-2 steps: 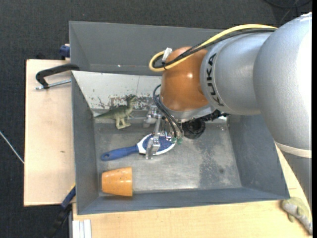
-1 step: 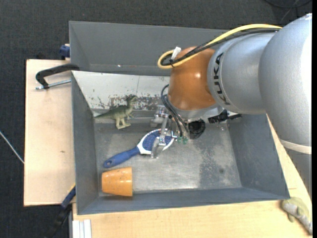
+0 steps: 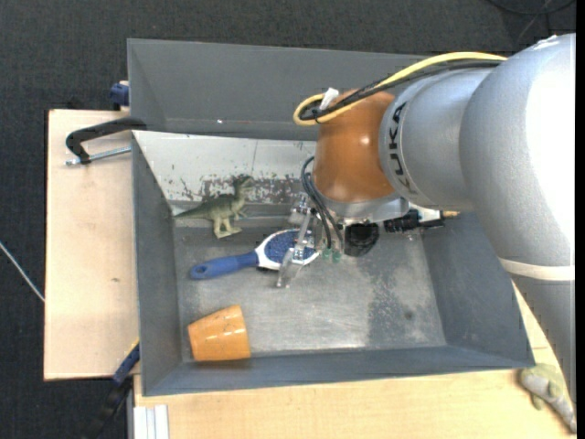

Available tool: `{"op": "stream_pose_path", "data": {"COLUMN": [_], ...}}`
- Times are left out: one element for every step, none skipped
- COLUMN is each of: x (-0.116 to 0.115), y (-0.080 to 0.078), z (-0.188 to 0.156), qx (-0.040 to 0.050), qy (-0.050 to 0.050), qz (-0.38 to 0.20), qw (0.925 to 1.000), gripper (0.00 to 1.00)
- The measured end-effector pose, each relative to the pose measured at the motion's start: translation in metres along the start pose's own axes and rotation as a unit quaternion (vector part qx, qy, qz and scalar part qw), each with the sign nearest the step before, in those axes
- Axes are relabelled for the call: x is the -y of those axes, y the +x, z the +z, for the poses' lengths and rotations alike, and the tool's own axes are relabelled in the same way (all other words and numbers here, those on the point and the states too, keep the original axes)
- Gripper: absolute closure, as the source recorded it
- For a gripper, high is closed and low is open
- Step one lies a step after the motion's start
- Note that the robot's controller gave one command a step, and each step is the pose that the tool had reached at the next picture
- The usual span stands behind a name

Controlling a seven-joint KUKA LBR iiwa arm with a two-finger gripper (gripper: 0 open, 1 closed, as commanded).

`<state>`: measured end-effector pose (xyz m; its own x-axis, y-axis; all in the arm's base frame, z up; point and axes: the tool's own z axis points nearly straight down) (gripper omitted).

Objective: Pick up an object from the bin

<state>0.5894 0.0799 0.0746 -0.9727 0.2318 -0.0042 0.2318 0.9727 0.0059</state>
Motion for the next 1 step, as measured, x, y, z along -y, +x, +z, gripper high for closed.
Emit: {"op": "stream_pose_path", "data": {"x": [-0.0018], "y": [-0.0008], "z": [-0.002], "qx": [-0.0008], "qy": [0.001], "qz": [-0.001], "qw": [1.0], "gripper": [0.0]}}
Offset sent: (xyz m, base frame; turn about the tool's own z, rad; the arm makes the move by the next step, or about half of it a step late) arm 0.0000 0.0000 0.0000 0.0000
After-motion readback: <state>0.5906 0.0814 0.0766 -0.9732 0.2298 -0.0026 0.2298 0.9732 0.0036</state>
